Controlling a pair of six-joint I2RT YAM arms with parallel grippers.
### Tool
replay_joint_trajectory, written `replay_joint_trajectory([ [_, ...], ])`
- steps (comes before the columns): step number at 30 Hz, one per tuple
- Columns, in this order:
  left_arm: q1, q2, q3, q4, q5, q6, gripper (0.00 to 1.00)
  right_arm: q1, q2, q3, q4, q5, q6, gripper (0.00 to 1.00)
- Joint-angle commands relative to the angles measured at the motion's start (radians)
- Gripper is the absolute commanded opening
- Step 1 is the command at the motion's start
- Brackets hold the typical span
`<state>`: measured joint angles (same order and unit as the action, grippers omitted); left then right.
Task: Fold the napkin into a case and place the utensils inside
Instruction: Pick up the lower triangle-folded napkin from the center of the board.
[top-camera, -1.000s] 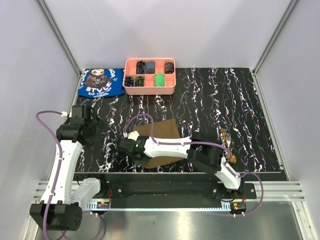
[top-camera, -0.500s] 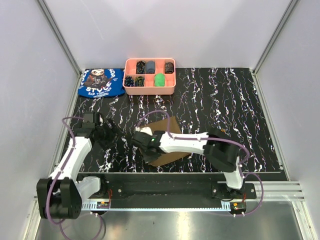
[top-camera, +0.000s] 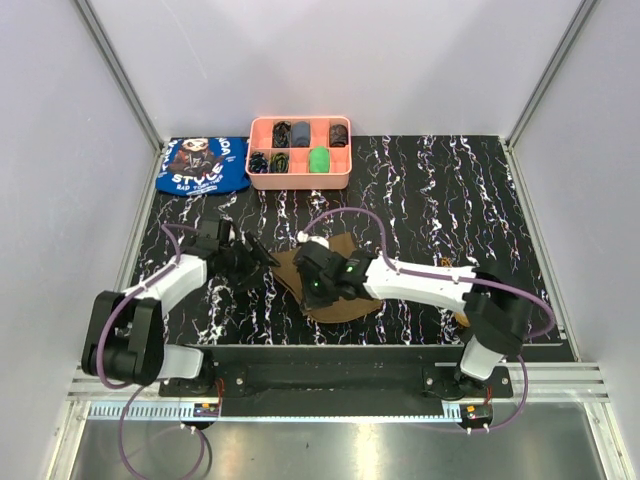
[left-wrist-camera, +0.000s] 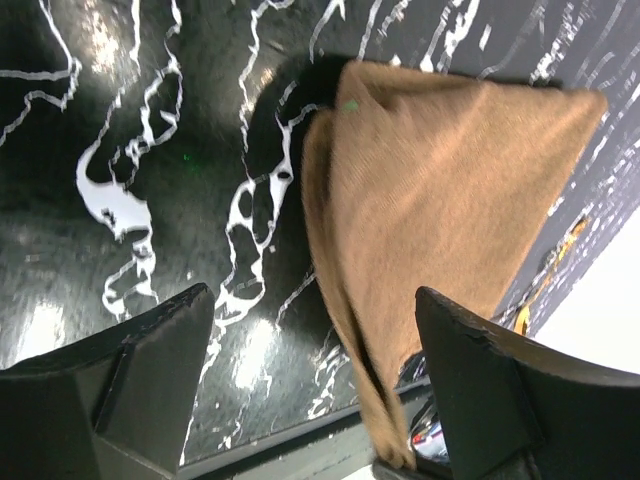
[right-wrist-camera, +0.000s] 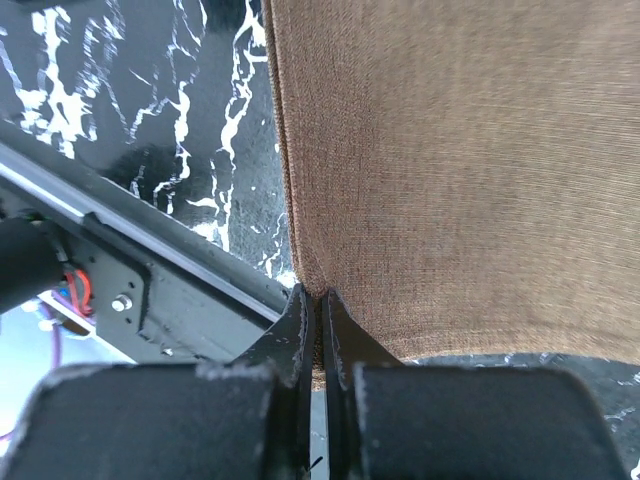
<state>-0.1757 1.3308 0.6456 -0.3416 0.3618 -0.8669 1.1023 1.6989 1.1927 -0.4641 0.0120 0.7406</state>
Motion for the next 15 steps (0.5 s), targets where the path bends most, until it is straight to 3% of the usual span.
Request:
replay_joint_trajectory([
  [1,-0.018,0.051,0.051,0.096,-0.040,-0.038,0.84,-0.035,-0.096,-0.034,0.073,-0.047,0.019,0.00],
  [9,-0.047,0.168,0.085,0.190,-0.029,-0.070,0.79,-0.044,-0.110,-0.077,0.124,-0.089,0.026,0.00],
  [12,-0.048,0.185,0.089,0.196,-0.047,-0.075,0.74,-0.050,-0.122,-0.090,0.125,-0.093,0.026,0.00],
  [15,-0.048,0.203,0.095,0.208,-0.061,-0.077,0.62,-0.058,-0.146,-0.113,0.137,-0.101,0.029,0.00],
])
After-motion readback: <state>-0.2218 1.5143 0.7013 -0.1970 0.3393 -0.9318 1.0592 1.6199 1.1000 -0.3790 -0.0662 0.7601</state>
